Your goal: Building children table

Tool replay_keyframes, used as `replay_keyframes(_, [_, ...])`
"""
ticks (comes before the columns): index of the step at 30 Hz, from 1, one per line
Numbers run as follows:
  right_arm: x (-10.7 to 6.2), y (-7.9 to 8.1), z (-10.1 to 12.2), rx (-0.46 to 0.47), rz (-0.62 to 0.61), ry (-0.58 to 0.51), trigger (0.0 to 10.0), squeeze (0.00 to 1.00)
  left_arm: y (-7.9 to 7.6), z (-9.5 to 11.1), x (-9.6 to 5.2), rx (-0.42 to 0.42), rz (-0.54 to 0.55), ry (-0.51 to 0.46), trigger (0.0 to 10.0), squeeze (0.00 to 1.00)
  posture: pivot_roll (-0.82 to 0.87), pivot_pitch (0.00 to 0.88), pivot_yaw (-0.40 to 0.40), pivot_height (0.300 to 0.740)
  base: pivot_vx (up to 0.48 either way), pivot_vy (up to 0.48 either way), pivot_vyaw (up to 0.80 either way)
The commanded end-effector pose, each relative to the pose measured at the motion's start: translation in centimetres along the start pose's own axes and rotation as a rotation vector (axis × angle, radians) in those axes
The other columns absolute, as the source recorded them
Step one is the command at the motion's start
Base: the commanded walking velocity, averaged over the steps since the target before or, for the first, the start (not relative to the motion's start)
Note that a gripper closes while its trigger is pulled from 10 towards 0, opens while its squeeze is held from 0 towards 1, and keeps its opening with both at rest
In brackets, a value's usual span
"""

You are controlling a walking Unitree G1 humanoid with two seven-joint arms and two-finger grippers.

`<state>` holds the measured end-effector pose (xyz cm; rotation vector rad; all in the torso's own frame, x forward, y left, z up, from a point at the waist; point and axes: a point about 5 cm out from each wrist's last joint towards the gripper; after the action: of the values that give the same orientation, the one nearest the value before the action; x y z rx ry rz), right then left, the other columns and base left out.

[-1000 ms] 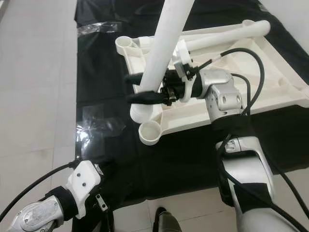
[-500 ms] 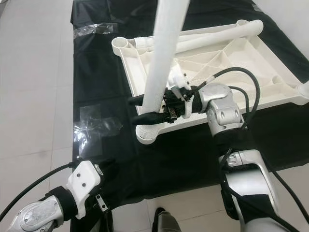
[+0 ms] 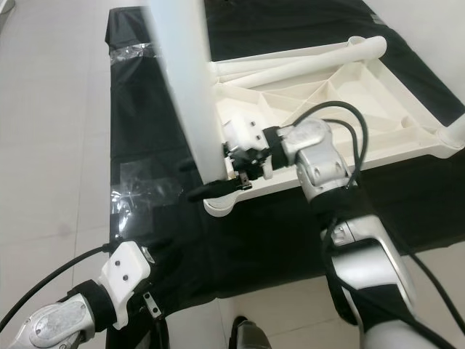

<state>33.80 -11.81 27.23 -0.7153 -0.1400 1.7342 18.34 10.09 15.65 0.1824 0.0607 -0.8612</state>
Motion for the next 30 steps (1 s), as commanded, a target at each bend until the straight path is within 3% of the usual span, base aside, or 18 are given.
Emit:
replay_keyframes(1, [0.8, 1.4, -3.0, 0.116, 0.057, 0.087, 10.0, 0.00, -0.2, -0.4, -0.1, -0.014, -0.006, 0.012, 10.0, 0.00, 0.10, 0.315, -0.041, 0.740, 0.000, 0.000, 0.00])
replay_keyframes(4, [0.9, 1.3, -3.0, 0.127, 0.040, 0.056, 10.0, 0.00, -0.3, -0.4, -0.1, -0.014, -0.003, 0.011, 10.0, 0.00, 0.10, 0.315, -0.043, 0.740, 0.000, 0.000, 0.00])
replay_keyframes(7, [0.9, 1.2, -3.0, 0.178, -0.013, -0.045, 10.0, 0.00, -0.3, -0.3, -0.1, -0.017, -0.003, 0.009, 10.0, 0.00, 0.09, 0.318, -0.045, 0.740, 0.000, 0.000, 0.00])
replay_keyframes(19, [1.0, 1.9, -4.0, 0.262, -0.165, -0.130, 10.0, 0.00, -0.3, -0.3, 0.0, -0.021, -0.003, 0.006, 10.0, 0.00, 0.08, 0.320, -0.052, 0.740, 0.000, 0.000, 0.00])
replay_keyframes(20, [1.4, 2.8, -4.5, 0.294, -0.265, -0.170, 10.0, 0.00, -0.3, -0.3, 0.1, -0.023, -0.003, 0.003, 10.0, 0.00, 0.08, 0.319, -0.049, 0.740, 0.000, 0.000, 0.00])
replay_keyframes(22, [1.3, 3.0, -4.6, 0.309, -0.325, -0.194, 10.0, 0.00, -0.3, -0.3, 0.1, -0.024, -0.003, 0.003, 10.0, 0.00, 0.07, 0.319, -0.047, 0.740, 0.000, 0.000, 0.00])
replay_keyframes(30, [0.3, 3.2, -4.6, 0.320, -0.494, -0.265, 10.0, 0.00, -0.3, -0.4, 0.1, -0.028, -0.007, 0.004, 10.0, 0.00, 0.07, 0.318, -0.045, 0.740, 0.000, 0.000, 0.00])
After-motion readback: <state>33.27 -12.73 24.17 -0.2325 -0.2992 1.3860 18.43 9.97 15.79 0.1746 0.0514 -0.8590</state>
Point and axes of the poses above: a point about 5 cm out from each wrist's last joint towards the gripper, its own x axis pointing out of the wrist towards the gripper, its own z axis along the axis of the wrist's last joint, y = z × x, and after that the axes turned 4 degrees about -x, right-handed
